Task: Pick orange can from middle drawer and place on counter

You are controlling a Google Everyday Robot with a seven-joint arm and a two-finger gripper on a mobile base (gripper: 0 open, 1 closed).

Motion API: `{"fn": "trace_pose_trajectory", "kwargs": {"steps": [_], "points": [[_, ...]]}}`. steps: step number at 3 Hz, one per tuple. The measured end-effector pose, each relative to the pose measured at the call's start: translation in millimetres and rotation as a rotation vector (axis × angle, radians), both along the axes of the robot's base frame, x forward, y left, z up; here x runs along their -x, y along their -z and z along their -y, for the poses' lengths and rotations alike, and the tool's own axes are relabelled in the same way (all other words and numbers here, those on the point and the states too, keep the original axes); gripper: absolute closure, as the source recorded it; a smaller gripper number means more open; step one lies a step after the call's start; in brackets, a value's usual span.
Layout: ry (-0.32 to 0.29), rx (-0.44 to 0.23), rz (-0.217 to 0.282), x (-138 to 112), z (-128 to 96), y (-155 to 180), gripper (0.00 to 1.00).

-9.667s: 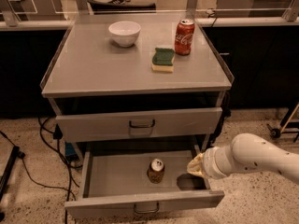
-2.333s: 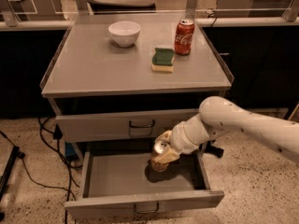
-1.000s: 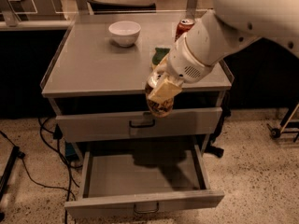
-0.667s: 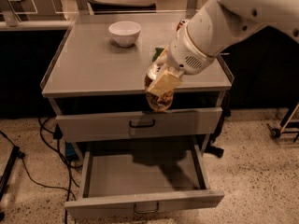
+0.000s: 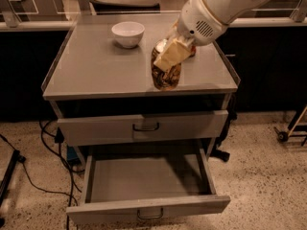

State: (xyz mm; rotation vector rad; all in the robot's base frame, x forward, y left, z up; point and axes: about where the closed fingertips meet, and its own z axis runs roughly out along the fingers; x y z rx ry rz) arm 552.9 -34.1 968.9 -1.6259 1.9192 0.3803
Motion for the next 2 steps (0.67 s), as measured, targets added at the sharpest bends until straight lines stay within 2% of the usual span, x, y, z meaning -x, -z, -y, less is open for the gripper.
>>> {"fn": "trace_pose_trajectory", "kwargs": {"steps": [2], "points": [[0.021,-0.082,-0.004,-55,-10,-4,1.0]]}}
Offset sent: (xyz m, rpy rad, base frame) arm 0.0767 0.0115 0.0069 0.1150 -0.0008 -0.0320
